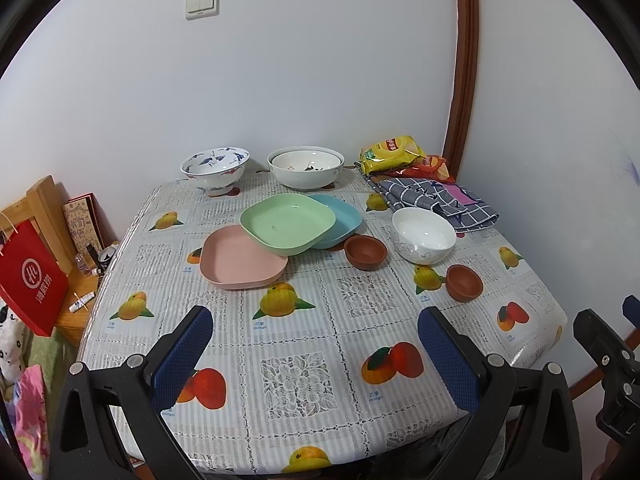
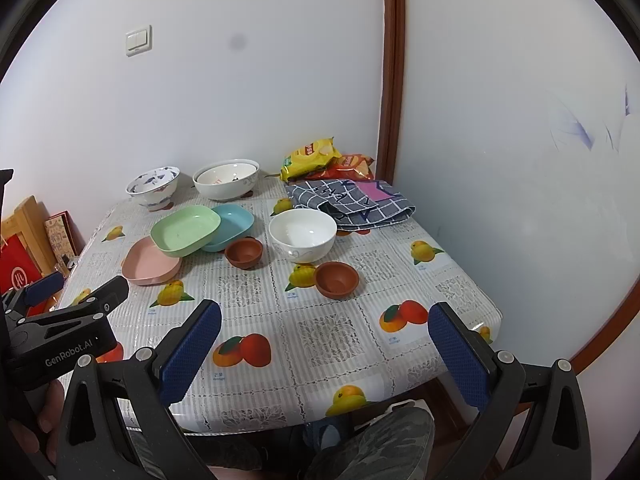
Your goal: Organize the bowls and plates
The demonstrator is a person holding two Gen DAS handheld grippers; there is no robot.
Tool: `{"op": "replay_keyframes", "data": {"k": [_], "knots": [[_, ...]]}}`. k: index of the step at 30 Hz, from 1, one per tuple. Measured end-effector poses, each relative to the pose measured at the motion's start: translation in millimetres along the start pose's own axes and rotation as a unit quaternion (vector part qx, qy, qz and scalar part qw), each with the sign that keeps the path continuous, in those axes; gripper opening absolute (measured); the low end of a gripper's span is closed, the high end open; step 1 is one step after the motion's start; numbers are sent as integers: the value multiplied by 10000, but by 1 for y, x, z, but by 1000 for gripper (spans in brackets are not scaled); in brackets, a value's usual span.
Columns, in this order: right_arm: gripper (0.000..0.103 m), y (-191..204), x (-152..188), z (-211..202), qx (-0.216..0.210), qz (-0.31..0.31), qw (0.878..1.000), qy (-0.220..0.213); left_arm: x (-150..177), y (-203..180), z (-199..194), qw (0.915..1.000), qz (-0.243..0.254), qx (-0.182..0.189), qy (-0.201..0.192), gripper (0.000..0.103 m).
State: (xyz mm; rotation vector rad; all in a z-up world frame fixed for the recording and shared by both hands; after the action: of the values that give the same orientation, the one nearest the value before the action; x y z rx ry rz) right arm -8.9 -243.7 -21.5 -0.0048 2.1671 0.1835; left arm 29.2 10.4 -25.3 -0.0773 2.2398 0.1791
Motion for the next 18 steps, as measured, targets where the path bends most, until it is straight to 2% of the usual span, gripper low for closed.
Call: {"op": "replay_keyframes", "data": {"k": [18], "knots": [[102, 1, 0, 1, -20, -23, 10000, -3, 0, 2, -3, 10000, -11, -17, -34, 103]]}}
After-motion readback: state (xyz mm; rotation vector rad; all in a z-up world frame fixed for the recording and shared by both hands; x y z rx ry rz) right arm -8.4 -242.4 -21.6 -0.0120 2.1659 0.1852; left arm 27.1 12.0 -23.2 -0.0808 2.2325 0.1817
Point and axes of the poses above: each gripper's, at about its wrist camera, not at the fingertips, and z roughly the way its jaws point, y to its left, x to its underside, the point moved 6 cm from there along z, roughly the way its jaws point, and after that the axes turned 11 degrees about -x, right-handed, at the moved point
